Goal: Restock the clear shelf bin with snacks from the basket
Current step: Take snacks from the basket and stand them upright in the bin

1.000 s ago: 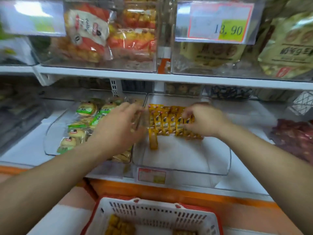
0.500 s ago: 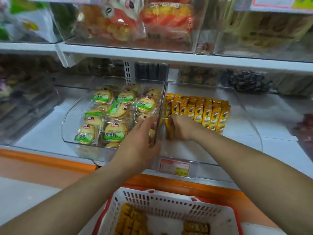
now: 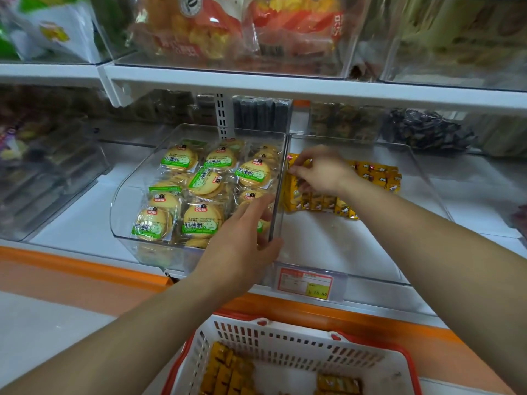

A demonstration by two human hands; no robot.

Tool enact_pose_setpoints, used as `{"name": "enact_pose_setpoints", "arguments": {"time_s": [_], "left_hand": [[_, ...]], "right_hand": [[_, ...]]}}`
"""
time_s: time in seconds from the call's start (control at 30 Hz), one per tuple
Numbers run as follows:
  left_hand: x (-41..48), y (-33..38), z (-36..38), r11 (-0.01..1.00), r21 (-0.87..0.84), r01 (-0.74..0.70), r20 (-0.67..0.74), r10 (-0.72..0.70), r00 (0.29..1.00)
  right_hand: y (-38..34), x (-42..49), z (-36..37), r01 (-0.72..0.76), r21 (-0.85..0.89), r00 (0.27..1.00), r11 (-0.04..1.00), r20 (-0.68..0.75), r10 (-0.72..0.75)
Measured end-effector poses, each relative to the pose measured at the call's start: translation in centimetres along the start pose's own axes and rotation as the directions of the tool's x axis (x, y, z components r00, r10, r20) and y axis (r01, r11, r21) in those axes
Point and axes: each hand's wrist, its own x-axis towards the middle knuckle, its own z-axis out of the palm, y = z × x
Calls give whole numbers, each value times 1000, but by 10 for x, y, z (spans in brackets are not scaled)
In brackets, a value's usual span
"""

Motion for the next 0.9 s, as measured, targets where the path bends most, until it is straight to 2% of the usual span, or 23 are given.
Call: {"name": "enact_pose_setpoints", "arguments": {"time_s": [0.07, 0.17, 0.3, 0.4, 0.63, 0.8, 0.9], "left_hand": [[0, 0, 0, 1000, -2, -2, -1, 2, 1000], [-1, 1, 0, 1000, 2, 3, 2, -3, 1000], [-1, 2, 1, 1000, 6, 5, -1, -5, 1000], [-2, 4, 0, 1000, 6, 7, -5, -7, 1000], [-5, 4, 0, 1000, 5, -8, -2, 8, 1000], [-4, 3, 0, 1000, 6, -6, -4, 6, 1000], [-4, 2, 1, 1000, 4, -5, 7, 5, 1000]], "right_hand": [[2, 0, 2, 17, -58, 1000, 998, 9, -16], [7, -2, -2, 63, -249, 998, 966, 47, -53], [16, -3, 1, 115, -239, 993, 964, 25, -112], [16, 0, 4, 145, -322, 988, 936, -10, -156], [16, 7, 10, 111, -680, 962, 725, -109, -249], [18, 11, 22, 106, -756, 952, 645, -109, -284], [15, 7, 20, 89, -691, 963, 718, -126, -240]]}}
